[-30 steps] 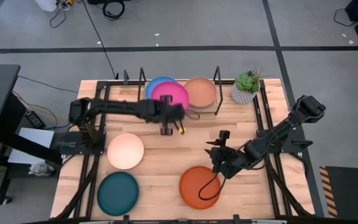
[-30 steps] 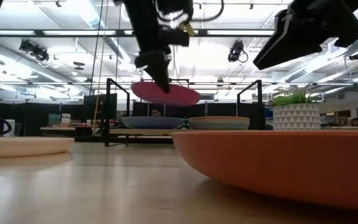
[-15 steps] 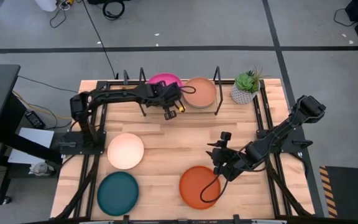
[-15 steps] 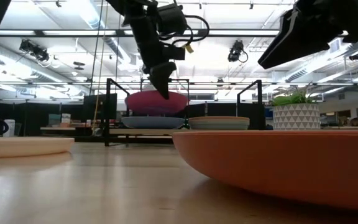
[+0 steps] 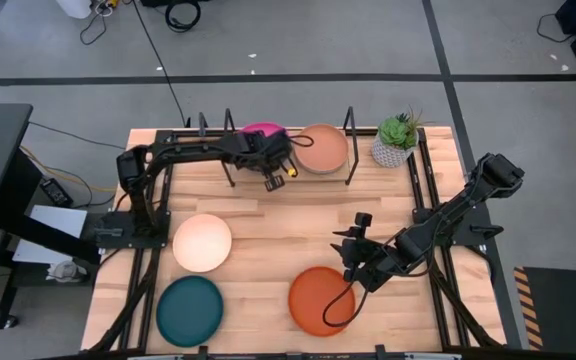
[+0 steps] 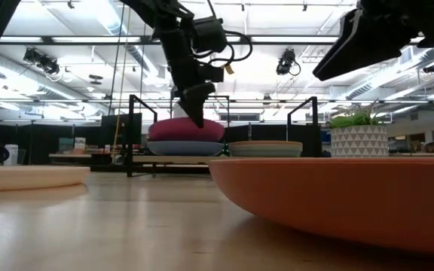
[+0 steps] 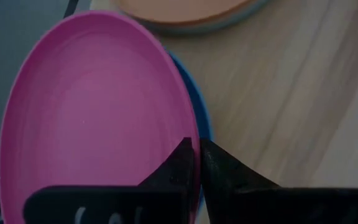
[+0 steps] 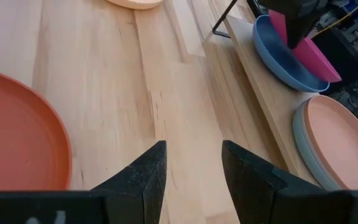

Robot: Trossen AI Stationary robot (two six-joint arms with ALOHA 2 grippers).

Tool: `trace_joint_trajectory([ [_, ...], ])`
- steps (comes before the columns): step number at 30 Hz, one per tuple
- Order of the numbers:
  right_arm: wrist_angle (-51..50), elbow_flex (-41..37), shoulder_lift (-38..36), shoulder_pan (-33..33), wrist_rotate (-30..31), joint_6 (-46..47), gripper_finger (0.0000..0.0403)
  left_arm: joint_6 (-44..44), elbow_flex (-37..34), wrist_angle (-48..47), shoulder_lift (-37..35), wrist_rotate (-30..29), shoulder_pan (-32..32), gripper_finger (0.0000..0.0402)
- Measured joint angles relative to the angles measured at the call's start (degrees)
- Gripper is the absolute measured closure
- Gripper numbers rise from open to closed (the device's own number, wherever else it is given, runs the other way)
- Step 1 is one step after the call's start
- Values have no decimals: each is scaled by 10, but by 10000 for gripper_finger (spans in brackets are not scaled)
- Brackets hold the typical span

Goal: Place and stack plates onto a shelf
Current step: Stack the pink plate on top of the blue plate on the shelf, then stack the light orange plate on top of the brown plate on the shelf

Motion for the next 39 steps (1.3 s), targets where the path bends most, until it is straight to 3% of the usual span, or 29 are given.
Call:
trace_joint_trajectory([
  [5,2,0,0,0,0,-1,241,-5,0,3,0,0,-1,360],
  [13,6,0,0,0,0,-3,241,9,0,21,0,-21,-4,258],
  [16,5,0,0,0,-1,-3,241,26,0,21,0,-23,-12,239],
  [18,6,0,0,0,0,-7,241,38,1,21,-1,11,-24,236],
  [23,6,0,0,0,0,-27,241,20,2,-14,-8,178,-71,241],
  [25,6,0,0,0,0,-33,241,-4,2,-45,-9,207,-97,245],
  [32,4,0,0,0,0,-44,241,-107,2,-150,-9,174,-201,247],
  [39,13,-14,0,0,1,-64,241,-218,-1,-192,-9,146,-326,247],
])
